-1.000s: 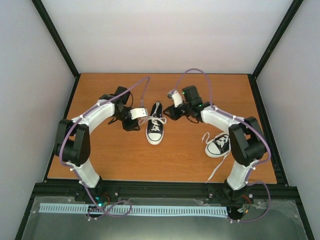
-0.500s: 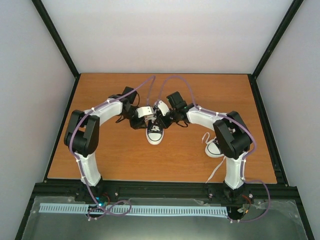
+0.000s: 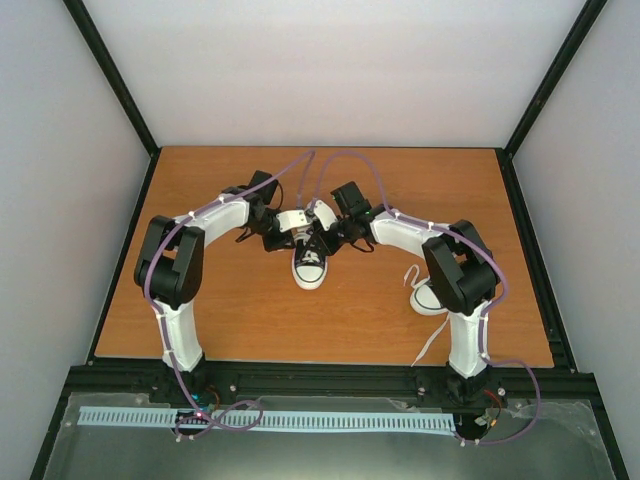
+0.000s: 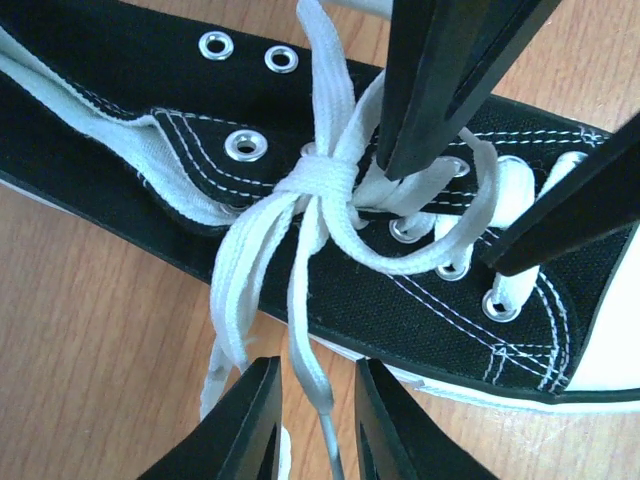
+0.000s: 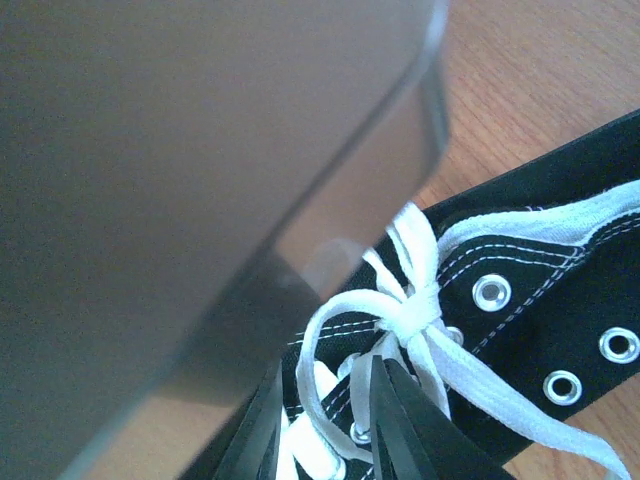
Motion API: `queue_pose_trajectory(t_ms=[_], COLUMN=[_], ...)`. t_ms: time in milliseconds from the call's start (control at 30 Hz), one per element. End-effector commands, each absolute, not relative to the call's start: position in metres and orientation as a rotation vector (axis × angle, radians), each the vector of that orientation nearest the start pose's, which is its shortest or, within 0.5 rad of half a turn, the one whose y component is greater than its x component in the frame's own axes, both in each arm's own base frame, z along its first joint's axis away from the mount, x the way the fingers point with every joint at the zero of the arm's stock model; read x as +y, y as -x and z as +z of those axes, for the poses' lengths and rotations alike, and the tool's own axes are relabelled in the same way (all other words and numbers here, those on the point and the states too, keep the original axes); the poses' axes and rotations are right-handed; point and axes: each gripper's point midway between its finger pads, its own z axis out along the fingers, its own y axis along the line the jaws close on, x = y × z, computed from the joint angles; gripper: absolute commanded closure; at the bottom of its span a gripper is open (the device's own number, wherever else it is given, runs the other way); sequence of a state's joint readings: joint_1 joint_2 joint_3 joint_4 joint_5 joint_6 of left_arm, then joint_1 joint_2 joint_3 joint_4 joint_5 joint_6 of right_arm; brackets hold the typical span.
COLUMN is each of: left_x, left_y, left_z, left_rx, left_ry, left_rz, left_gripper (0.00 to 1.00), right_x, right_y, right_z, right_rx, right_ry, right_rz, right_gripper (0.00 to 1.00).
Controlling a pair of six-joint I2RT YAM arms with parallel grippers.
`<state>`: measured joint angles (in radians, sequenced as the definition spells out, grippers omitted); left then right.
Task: Tie the shoes
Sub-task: Tie the shoelace on the shoe.
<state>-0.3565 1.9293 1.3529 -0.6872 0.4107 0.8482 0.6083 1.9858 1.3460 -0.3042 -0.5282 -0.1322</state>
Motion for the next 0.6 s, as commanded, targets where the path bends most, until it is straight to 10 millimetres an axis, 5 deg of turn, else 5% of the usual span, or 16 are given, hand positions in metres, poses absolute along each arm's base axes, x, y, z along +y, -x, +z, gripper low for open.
queue_pose_trajectory(t_ms=[0,167,333,500,567], left_x=[-0.222,-0.222,-0.221,-0.222,-0.222], left_y=[-0.378,-0.379,-0.375,-0.374,-0.374], left_z=[0.071,0.078,0.083,0.083,0.083], left_rx=[2.132,2.122,2.119,2.119,2.119], left_ry=[-1.605,-1.594,-1.592,-1.589,-1.589], left_rz=[-0.459,-0.448,-0.454,-0.463,-0.463], left_gripper=[0.79,0.9,0.75,0.98,0.99], right_x=[0.352,0.353,0.351,0.349,0.349], right_y=[-0.351,-0.347,-0.343,-0.338,-0.334], right_z=[0.07,0.065,0.064,0.07,0.075], right_rx=[2.288,2.299,2.305,2.299,2.291], right_ry=[1.147,1.158,1.167,1.173,1.172], right_rz=[0.857,0.857,0.857,0.867,0.892], right_gripper=[0.74,0.79,0.91,0.97,0.97])
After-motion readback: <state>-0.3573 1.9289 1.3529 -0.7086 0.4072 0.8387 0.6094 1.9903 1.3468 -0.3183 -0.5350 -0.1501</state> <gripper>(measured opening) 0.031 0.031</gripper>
